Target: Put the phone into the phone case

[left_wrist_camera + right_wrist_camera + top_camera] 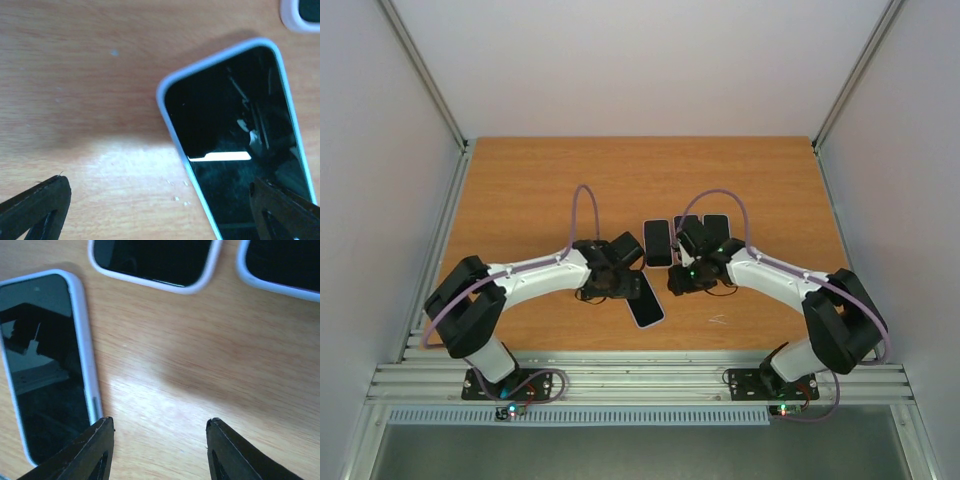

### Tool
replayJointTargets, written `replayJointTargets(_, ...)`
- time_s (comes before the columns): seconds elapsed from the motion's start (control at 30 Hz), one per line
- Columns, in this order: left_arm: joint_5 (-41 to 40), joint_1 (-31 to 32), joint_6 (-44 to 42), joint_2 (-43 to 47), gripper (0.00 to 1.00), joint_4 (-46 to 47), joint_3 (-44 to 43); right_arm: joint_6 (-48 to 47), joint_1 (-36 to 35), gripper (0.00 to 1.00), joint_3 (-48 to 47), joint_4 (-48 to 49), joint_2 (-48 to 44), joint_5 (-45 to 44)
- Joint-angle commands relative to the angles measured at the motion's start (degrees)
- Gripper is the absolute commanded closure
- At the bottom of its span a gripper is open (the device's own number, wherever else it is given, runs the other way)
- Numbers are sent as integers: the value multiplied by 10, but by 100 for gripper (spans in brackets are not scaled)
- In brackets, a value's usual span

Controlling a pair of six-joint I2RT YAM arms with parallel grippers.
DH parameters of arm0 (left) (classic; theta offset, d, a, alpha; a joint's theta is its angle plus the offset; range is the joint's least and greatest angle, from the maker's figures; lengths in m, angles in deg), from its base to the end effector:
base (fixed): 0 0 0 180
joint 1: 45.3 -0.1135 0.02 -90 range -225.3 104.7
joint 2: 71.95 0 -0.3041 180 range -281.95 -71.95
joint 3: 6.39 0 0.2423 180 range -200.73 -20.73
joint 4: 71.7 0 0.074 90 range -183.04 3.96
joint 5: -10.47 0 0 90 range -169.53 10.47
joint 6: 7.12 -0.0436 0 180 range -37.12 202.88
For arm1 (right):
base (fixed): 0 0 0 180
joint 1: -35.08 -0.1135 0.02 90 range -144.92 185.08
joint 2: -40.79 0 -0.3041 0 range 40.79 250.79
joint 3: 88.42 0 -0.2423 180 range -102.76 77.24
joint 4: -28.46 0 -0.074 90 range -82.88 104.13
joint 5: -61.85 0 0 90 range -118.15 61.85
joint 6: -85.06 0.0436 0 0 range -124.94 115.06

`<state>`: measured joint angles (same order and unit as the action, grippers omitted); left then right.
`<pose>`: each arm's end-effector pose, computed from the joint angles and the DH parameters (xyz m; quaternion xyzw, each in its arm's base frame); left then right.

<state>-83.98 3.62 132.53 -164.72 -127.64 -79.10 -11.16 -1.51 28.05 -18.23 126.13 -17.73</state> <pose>0.1936 -0.2169 0.2202 -0.0110 0.9917 -0.0672 0.1086 0.2065 0.1632 0.2178 -0.3728 0.9047 0.1348 0.1559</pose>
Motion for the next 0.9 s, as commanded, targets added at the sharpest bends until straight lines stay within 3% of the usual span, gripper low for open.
replayJointTargets(0.0, -5, 38, 17, -13, 1, 5, -19, 24, 19, 45, 27, 5, -34, -52)
replayJointTargets(0.27, -77, 109, 31, -108, 1, -28, -109, 52, 60, 16, 85, 18, -87, -71)
replayJointTargets(0.43, -112, 121, 17, -167, 1, -65, -174, 59, 79, 4, 106, 27, -105, -74)
replayJointTargets(0.63, -128, 126, -2, -212, 1, -112, -212, 61, 110, 3, 121, 31, -122, -52)
replayJointTargets(0.87, -132, 127, 7, -164, 1, -130, -149, 60, 114, 2, 116, 36, -119, -41)
